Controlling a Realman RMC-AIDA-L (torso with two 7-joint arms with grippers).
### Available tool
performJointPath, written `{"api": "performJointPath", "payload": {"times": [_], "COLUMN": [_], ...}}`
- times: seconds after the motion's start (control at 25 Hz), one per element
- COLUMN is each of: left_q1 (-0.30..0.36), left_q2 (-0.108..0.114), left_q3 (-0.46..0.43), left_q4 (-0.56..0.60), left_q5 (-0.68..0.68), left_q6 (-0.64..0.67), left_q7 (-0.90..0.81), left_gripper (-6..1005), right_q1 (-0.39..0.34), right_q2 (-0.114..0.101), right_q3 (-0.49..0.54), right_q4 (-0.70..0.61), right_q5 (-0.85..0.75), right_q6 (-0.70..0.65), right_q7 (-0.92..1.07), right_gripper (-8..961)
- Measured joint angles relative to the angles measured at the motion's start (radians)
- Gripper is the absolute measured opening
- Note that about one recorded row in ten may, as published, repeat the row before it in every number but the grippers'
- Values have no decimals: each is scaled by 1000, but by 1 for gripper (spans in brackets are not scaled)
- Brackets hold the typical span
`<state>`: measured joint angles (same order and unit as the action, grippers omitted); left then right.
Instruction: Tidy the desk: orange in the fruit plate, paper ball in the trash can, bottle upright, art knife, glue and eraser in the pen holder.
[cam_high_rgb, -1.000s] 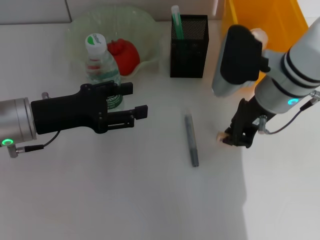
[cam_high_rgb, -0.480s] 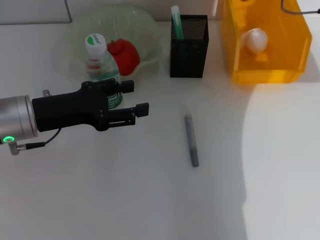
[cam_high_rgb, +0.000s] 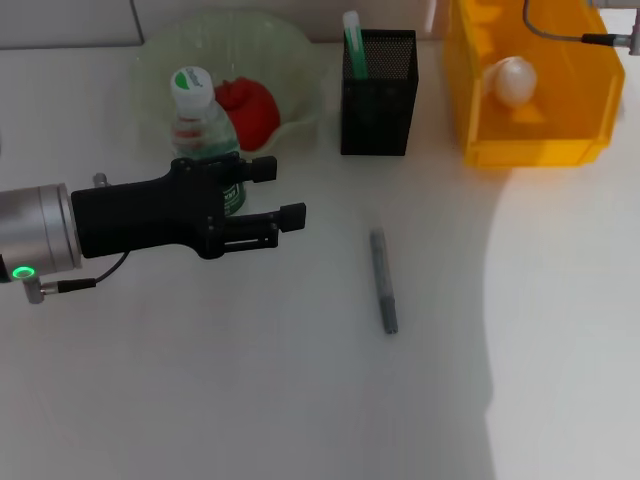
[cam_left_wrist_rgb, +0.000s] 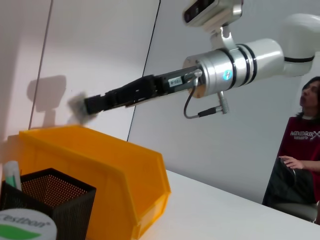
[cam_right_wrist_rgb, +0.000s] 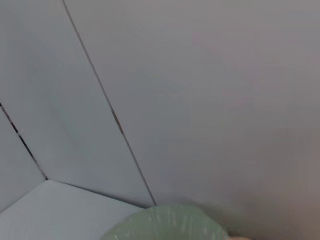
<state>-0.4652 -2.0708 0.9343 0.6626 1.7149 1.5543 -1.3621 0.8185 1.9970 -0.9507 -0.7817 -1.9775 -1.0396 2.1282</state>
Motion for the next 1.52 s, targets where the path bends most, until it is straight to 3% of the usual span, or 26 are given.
{"api": "performJointPath", "payload": {"times": [0.12, 0.4, 0.6, 0.72, 0.8, 0.84, 0.88, 1.0, 1.04, 1.08, 1.24, 1.44, 1.52], "left_q1": [-6, -8, -7, -1, 4, 12, 12, 29, 43, 43, 54, 66, 67], "left_q2": [1, 3, 5, 7, 8, 10, 10, 15, 19, 19, 25, 27, 27], "left_q3": [0, 0, 0, 2, 2, 3, 3, 3, 2, 2, 0, 3, 4], "left_q4": [0, 1, 1, 4, 6, 9, 9, 15, 23, 23, 27, 35, 36], "left_q5": [0, 2, 8, 14, 21, 24, 24, 25, 25, 25, 26, 27, 28], "left_q6": [1, 1, 0, 5, 7, 11, 11, 18, 24, 24, 31, 32, 32], "left_q7": [0, 0, 0, -3, -6, -6, -6, -4, -5, -5, -5, 0, 0], "left_gripper": [779, 779, 779, 779, 779, 779, 779, 779, 779, 779, 779, 779, 779], "right_q1": [15, 4, -8, 12, 23, 29, 29, 53, 73, 73, 103, 129, 133], "right_q2": [-5, -16, -56, -80, -67, -38, -38, 18, 46, 46, 83, 88, 89], "right_q3": [0, 10, 27, -13, -23, -25, -25, -50, -85, -85, -200, -379, -396], "right_q4": [29, 3, -73, -183, -269, -359, -359, -446, -453, -453, -391, -211, -188], "right_q5": [1, 1, -44, -189, -281, -355, -355, -464, -525, -525, -607, -609, -608], "right_q6": [6, -50, -241, -395, -481, -557, -557, -659, -688, -688, -654, -471, -444], "right_q7": [-16, -13, 47, 207, 280, 322, 322, 364, 389, 389, 442, 523, 531], "right_gripper": [201, 460, 541, 589, 621, 621, 621, 621, 621, 621, 621, 621, 620]}}
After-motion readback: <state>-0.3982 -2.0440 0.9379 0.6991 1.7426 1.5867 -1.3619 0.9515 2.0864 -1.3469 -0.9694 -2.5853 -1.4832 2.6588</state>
